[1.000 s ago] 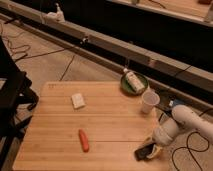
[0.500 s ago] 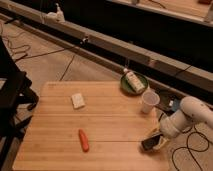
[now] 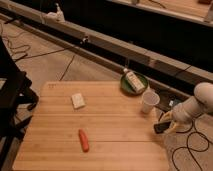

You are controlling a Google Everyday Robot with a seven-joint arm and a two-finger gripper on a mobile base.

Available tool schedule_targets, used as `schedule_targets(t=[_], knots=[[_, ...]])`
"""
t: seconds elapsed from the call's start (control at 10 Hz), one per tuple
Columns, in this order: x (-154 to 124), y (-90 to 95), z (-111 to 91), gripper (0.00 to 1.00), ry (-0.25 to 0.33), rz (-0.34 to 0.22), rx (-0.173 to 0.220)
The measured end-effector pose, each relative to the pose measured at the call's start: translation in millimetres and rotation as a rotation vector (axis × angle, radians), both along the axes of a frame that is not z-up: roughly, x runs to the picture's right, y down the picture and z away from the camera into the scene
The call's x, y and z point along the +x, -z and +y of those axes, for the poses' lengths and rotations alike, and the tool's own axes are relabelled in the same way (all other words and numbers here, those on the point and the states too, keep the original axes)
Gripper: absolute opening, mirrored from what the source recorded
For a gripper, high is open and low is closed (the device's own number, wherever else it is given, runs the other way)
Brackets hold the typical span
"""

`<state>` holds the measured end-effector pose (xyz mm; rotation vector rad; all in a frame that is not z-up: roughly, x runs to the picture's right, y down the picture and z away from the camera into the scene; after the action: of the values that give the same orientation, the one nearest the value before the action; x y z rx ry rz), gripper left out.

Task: Place the eraser in the ceramic cup

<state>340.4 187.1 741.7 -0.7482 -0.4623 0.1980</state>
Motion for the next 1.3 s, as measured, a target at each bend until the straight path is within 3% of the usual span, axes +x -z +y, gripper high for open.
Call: schedule_targets(t=[0.3,0.5,0.7,1.0,1.3], knots=[[19,3.2,-48,0.11,-0.045,0.072,0.02],[26,9.9,-86,0.11,-0.079,0.103,0.049],[26,14.6,-111,0.11,-0.104,0.111,0.068],[16,17.3,-135,0.11,-0.152,0.082,0.086],[3,13.5,-145,0.11,-0.168,0.044,0.095]])
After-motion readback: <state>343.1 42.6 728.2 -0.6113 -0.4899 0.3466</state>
